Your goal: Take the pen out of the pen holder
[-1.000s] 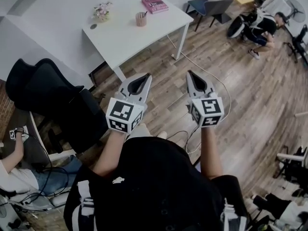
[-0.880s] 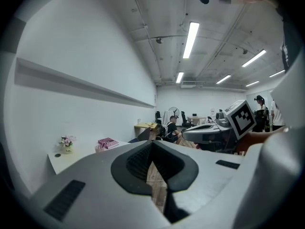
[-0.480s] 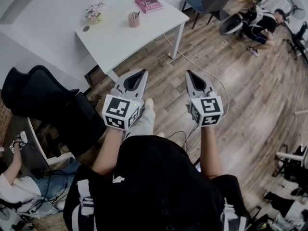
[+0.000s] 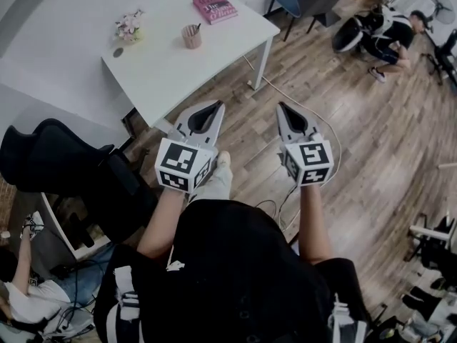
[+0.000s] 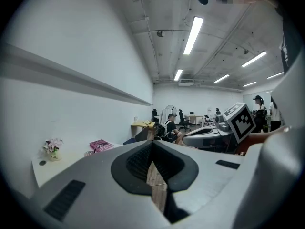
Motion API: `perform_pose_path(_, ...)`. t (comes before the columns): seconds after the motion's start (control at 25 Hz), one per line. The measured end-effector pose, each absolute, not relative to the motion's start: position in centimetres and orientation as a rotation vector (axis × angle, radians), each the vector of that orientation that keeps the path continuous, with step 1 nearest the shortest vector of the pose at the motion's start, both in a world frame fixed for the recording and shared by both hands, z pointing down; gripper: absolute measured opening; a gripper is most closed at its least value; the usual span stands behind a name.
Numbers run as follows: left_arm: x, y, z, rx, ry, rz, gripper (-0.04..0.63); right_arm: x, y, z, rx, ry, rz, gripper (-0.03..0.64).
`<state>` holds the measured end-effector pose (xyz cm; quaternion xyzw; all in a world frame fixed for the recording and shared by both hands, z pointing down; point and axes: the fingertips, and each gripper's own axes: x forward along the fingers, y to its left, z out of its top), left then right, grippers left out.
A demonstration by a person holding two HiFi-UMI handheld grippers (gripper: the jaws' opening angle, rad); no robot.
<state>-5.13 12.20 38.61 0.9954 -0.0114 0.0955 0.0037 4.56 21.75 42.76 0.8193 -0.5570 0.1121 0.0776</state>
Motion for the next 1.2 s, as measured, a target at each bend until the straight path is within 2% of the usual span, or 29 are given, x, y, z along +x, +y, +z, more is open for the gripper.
perform_pose_path(0.76, 6.5, -4.7, 38.7, 3.064, -0.002, 0.293, 0.018, 15.4, 5.1, 42.9, 2.431, -1.621, 0.399, 0.034)
perform_pose_path(1.2, 9.9, -9.9, 39.6, 3.037, -0.031, 0.297, 0.018, 18.2, -1.0, 44.3, 2.359, -1.658, 0.442, 0.034)
